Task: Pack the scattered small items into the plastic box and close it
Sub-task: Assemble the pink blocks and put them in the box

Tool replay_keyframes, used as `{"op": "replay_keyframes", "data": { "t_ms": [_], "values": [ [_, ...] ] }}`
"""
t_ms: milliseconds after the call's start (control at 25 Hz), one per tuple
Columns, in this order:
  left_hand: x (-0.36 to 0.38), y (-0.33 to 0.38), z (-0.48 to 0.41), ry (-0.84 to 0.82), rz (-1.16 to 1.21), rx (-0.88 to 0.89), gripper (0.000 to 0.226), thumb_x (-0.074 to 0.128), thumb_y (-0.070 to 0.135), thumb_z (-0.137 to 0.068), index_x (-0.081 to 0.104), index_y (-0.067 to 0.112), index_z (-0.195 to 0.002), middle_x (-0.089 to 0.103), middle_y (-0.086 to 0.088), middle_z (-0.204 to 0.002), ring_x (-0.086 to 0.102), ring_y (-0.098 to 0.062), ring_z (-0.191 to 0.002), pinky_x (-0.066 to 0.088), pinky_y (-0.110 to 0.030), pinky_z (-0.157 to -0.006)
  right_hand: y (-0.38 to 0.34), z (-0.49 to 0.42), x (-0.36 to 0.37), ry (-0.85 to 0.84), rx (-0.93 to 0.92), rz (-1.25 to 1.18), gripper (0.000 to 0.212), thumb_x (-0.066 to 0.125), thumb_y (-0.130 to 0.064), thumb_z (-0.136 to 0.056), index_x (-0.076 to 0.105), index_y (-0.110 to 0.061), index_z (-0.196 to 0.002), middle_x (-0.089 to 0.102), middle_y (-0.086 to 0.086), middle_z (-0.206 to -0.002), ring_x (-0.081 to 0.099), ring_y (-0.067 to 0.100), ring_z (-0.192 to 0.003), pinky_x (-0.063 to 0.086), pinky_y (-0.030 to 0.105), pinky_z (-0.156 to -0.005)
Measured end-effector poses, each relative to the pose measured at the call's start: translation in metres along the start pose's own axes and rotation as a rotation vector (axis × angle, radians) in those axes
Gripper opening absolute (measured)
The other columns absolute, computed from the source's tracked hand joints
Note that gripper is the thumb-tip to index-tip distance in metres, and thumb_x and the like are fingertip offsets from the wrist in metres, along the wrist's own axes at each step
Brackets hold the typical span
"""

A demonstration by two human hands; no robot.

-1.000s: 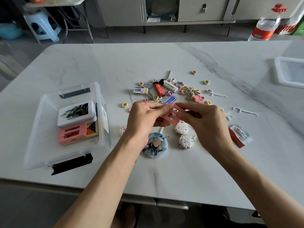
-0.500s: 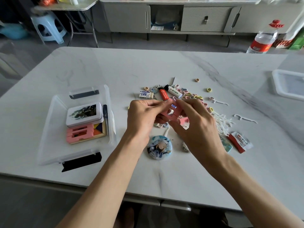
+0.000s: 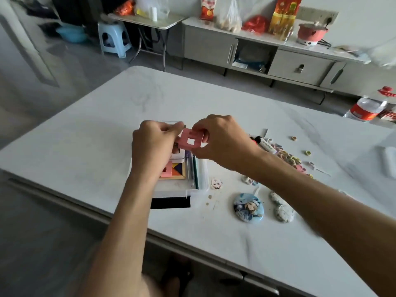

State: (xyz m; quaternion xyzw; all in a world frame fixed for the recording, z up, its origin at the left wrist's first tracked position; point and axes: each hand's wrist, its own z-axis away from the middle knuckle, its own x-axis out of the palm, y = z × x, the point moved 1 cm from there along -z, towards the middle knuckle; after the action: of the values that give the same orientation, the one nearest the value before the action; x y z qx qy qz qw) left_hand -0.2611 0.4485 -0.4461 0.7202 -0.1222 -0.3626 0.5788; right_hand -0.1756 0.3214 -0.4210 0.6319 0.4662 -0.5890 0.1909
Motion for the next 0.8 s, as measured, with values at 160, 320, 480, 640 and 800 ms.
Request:
{"op": "replay_keyframes", "data": {
  "t_ms": [160, 320, 480, 640, 800],
  "values": [
    [-0.034, -0.033, -0.020, 0.282, -0.419, -0.055, 0.032, 0.056, 0.029, -0.090, 0.066, 0.018, -0.118, 0.069, -0.006, -0.115, 0.061, -0.033, -0.104, 0.045, -0.037, -0.081, -0.013, -0.040, 0.038, -0.385, -0.038, 0.248, 0.030, 0.072, -0.031, -0.077, 0.068, -0.014, -0.102, 0.067, 0.001, -0.092, 0.063, 0.018, -0.078, 0.050, 0.024, -0.057],
    [-0.033, -0.053, -0.027, 0.092, -0.514, -0.145, 0.026, 0.051, 0.010, -0.086, 0.058, 0.010, -0.111, 0.063, -0.017, -0.112, 0.055, -0.040, -0.092, 0.039, -0.038, -0.073, -0.012, -0.044, 0.069, -0.440, -0.034, 0.346, 0.033, 0.068, -0.018, -0.080, 0.049, -0.009, -0.106, 0.051, 0.001, -0.076, 0.050, 0.016, -0.061, 0.031, 0.025, -0.043],
    [-0.035, -0.060, -0.031, 0.075, -0.538, -0.120, 0.011, 0.044, 0.000, -0.082, 0.052, 0.006, -0.086, 0.061, -0.021, -0.095, 0.043, -0.036, -0.073, 0.034, -0.036, -0.065, -0.016, -0.042, 0.084, -0.438, -0.006, 0.299, 0.036, 0.062, -0.002, -0.081, 0.030, -0.012, -0.096, 0.044, 0.004, -0.067, 0.045, 0.016, -0.054, 0.025, 0.026, -0.040],
    [-0.034, -0.059, -0.031, 0.078, -0.537, -0.114, 0.011, 0.042, 0.000, -0.081, 0.049, 0.009, -0.082, 0.060, -0.021, -0.095, 0.042, -0.037, -0.073, 0.034, -0.036, -0.064, -0.023, -0.041, 0.092, -0.437, 0.052, 0.274, 0.033, 0.053, 0.008, -0.080, 0.028, -0.010, -0.094, 0.038, 0.004, -0.066, 0.043, 0.021, -0.057, 0.021, 0.026, -0.042],
    [-0.033, -0.058, -0.031, 0.067, -0.541, -0.118, 0.012, 0.044, -0.002, -0.081, 0.050, 0.008, -0.083, 0.061, -0.022, -0.097, 0.046, -0.041, -0.075, 0.033, -0.036, -0.064, -0.028, -0.039, 0.105, -0.394, 0.169, 0.272, 0.035, 0.045, 0.012, -0.084, 0.036, -0.005, -0.113, 0.057, 0.012, -0.084, 0.061, 0.034, -0.082, 0.038, 0.030, -0.053]
  ]
}}
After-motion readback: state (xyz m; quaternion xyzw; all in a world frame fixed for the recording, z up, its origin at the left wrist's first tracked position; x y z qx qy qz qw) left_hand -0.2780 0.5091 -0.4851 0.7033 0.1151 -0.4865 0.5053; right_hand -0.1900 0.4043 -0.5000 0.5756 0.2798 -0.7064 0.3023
